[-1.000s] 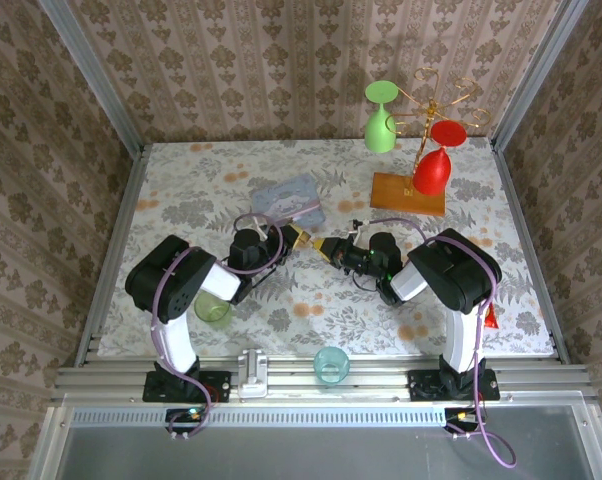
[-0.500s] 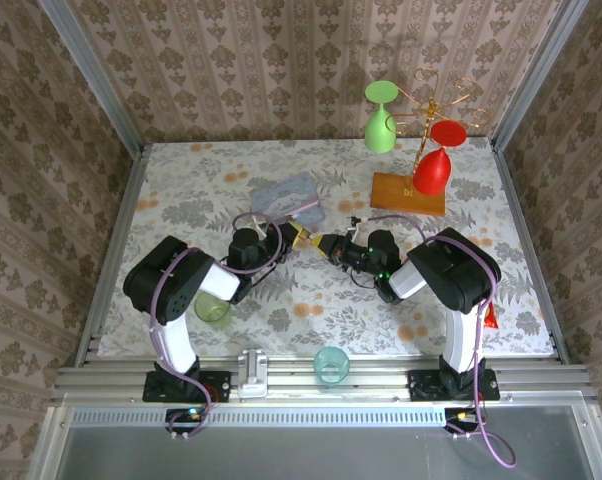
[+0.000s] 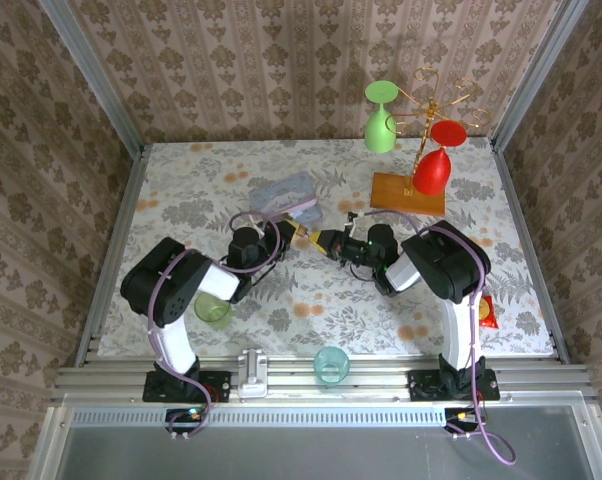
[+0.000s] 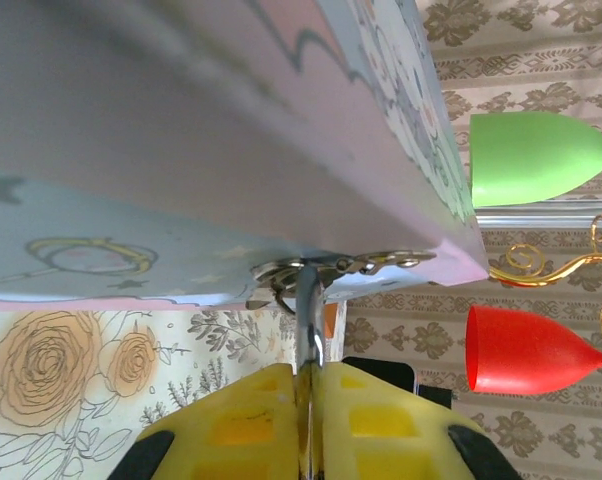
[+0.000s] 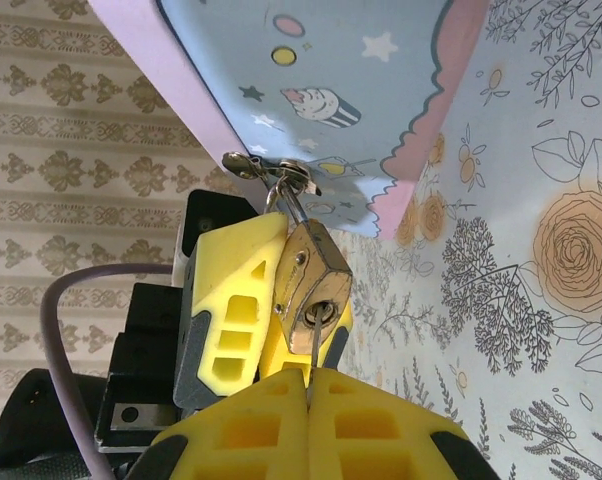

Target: Unlock the padlock with the key

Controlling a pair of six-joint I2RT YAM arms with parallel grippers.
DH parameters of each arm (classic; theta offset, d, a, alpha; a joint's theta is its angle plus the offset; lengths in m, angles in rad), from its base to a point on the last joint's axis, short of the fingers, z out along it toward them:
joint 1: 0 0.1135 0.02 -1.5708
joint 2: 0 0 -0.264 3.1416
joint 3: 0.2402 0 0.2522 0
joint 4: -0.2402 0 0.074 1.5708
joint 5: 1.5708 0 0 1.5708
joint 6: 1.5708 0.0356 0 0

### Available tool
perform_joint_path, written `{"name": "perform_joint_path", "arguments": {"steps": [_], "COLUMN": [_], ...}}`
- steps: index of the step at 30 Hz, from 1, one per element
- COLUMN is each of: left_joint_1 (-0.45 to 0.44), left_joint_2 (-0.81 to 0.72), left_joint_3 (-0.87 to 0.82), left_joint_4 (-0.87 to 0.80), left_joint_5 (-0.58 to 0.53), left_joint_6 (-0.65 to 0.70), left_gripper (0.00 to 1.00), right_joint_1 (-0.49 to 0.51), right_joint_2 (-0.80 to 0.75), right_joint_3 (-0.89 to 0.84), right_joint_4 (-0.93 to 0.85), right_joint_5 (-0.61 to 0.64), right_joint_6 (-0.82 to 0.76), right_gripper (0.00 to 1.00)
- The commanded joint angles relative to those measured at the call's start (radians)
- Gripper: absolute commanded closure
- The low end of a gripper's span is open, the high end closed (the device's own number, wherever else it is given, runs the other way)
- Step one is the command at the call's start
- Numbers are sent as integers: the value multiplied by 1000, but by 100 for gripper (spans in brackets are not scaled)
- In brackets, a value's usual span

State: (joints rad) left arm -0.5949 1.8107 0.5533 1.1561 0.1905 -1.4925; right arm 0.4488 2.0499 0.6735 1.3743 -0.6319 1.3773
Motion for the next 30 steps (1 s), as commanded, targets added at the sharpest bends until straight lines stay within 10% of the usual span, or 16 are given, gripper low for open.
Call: {"name": "perform_joint_path", "arguments": {"steps": [1,30], "left_joint_1": [-40,-69], "left_joint_2": [-77,-115], "left_joint_3": [11,59], "left_joint_4": [145,152], "left_joint_5": [119,136], "left_joint_6": [-37,-63], "left_gripper": [100,100], "right_joint_1": [-25,-110], "right_joint_2": [78,191], "right_joint_3": [47,91], "right_joint_4": [-47,-55], "right_joint_5": [-96,-243], "right_joint_6": [38,31], "right_gripper": [100,100]}}
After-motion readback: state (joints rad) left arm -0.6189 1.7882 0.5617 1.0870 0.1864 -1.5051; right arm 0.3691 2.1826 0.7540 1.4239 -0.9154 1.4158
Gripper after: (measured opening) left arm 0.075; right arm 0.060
